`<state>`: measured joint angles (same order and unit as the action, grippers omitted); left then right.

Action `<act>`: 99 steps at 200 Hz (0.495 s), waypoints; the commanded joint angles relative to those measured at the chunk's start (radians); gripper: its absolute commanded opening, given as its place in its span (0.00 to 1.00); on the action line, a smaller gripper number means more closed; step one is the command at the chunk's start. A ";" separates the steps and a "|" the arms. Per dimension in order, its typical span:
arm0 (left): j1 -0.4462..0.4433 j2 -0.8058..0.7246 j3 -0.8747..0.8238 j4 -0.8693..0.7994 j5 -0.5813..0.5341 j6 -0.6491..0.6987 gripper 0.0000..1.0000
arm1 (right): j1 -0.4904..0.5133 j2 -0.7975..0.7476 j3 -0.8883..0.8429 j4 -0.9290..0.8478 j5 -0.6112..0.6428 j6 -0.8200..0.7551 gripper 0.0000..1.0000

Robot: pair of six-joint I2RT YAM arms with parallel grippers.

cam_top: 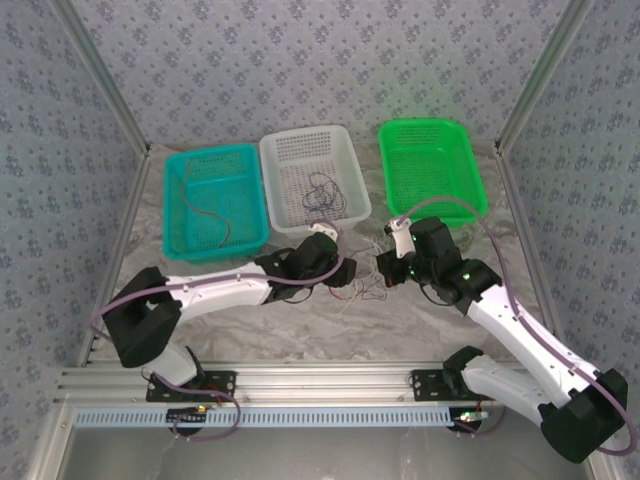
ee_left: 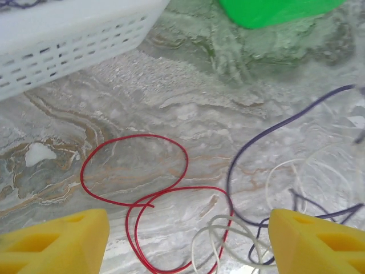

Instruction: Untangle the cables

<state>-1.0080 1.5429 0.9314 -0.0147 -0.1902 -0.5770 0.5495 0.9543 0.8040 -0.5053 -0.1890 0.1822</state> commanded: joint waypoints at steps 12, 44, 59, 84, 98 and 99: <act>-0.003 -0.087 -0.104 0.158 0.021 0.079 0.75 | -0.005 0.046 -0.008 0.031 -0.108 -0.017 0.00; -0.002 -0.137 -0.152 0.230 0.024 0.116 0.75 | -0.007 0.038 -0.027 0.081 -0.134 -0.004 0.00; -0.003 -0.145 -0.159 0.265 0.027 0.140 0.75 | -0.010 0.043 -0.032 0.085 -0.146 -0.010 0.00; -0.003 -0.147 -0.146 0.290 0.036 0.183 0.75 | -0.014 0.059 -0.045 0.091 -0.182 -0.016 0.00; -0.003 -0.151 -0.142 0.295 0.030 0.203 0.75 | -0.016 0.063 -0.055 0.091 -0.191 -0.016 0.00; -0.003 -0.151 -0.142 0.296 0.030 0.204 0.75 | -0.017 0.064 -0.055 0.092 -0.191 -0.016 0.00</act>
<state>-1.0080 1.4204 0.7746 0.2146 -0.1684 -0.4366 0.5400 1.0046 0.7681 -0.4278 -0.3328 0.1818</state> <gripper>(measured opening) 0.753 0.069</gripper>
